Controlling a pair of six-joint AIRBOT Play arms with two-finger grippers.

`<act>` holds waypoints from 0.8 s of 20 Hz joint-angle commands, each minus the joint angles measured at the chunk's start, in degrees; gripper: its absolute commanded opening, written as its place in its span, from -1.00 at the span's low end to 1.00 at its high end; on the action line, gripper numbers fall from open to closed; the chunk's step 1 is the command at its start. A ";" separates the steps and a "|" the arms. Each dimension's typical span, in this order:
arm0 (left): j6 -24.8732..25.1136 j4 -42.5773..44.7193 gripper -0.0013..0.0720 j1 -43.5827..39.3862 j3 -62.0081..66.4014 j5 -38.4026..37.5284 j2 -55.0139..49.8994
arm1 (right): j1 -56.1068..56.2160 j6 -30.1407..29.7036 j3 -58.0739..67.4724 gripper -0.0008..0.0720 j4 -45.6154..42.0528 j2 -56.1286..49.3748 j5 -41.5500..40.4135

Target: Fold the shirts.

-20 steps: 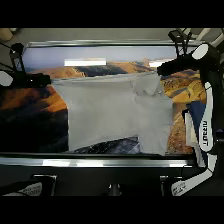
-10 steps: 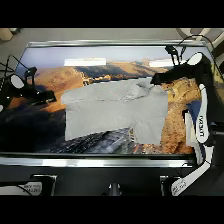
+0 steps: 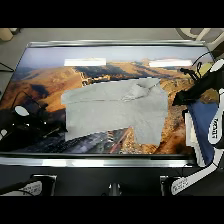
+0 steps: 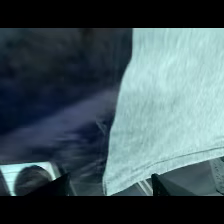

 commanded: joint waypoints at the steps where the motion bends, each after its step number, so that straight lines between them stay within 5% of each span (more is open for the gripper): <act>1: 1.62 -6.51 0.66 -1.22 -5.11 3.78 0.81 | -0.44 -0.24 -1.11 0.34 -0.85 0.17 1.53; 5: -0.31 -7.28 0.65 -4.17 -5.11 7.08 0.00 | -0.31 -0.15 -4.07 0.43 -1.40 0.22 0.37; 6: -1.11 -7.30 0.48 -4.94 -5.09 8.39 -0.07 | 0.13 -0.17 -5.75 0.51 -1.62 0.33 -0.33; 9: -1.44 -7.76 -0.90 -6.23 -4.79 9.86 -0.02 | 2.69 -0.92 -10.73 0.61 -1.75 0.33 -5.35; 11: -1.42 -7.69 -0.91 -6.23 -4.52 9.42 0.59 | 3.17 -0.83 -13.22 0.69 -2.14 0.00 -9.25; 16: -0.33 -7.72 -0.91 -6.19 -4.52 9.42 3.85 | 2.78 1.25 -16.55 0.51 -1.36 -2.78 -14.03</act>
